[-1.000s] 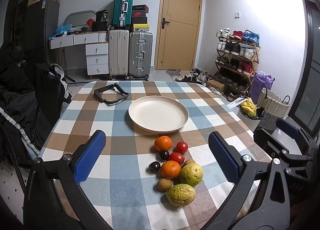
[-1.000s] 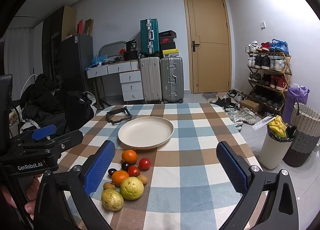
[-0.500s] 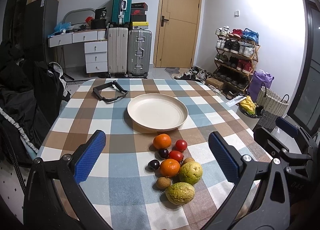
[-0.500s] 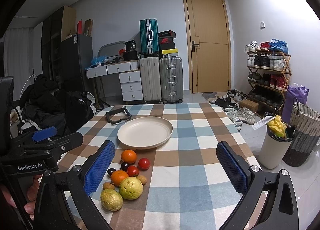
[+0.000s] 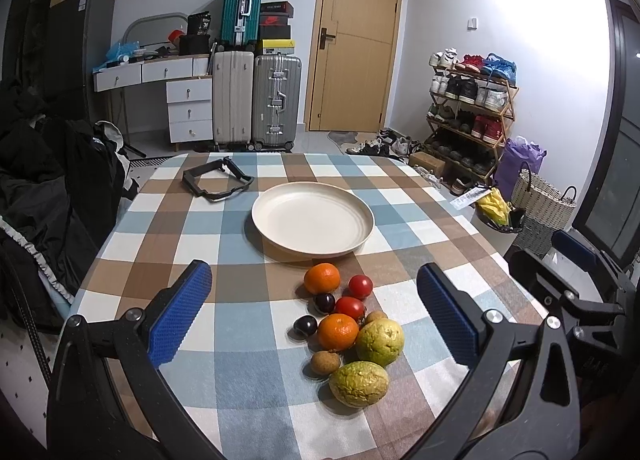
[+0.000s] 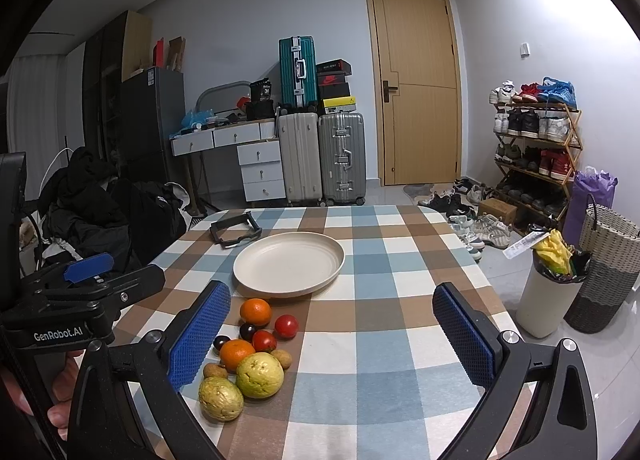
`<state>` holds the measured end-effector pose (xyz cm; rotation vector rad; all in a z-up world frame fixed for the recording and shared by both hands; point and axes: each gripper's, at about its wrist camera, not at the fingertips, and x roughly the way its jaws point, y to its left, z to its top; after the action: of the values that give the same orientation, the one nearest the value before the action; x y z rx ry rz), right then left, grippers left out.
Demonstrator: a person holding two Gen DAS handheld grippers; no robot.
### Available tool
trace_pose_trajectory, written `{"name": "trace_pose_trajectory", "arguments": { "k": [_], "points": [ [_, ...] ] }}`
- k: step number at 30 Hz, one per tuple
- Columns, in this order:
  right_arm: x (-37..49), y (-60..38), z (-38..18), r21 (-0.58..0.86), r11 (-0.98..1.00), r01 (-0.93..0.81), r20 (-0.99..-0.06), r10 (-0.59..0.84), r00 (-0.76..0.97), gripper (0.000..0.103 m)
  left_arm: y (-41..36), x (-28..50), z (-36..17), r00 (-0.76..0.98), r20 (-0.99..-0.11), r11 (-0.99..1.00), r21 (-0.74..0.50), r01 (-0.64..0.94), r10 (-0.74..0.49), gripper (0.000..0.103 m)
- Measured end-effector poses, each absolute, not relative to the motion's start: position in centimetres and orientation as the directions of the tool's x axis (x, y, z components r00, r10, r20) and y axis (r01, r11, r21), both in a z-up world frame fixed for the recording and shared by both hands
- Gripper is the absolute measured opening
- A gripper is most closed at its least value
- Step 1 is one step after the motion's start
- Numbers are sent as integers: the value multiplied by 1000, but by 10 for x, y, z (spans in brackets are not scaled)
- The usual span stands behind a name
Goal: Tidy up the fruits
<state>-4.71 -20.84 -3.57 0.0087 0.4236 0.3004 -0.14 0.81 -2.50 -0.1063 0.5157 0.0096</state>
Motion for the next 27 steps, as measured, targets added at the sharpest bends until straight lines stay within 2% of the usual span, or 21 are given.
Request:
{"name": "trace_pose_trajectory", "arguments": {
  "k": [12, 27],
  "points": [
    [-43, -217, -44, 82, 962, -261, -418, 271, 867, 103, 0, 12, -54, 816, -575, 994, -110, -3, -61, 102],
    [-35, -221, -59, 85, 965, -250, -450, 261, 854, 103, -13, 32, -120, 698, -706, 990, -136, 38, -123, 102]
  ]
}}
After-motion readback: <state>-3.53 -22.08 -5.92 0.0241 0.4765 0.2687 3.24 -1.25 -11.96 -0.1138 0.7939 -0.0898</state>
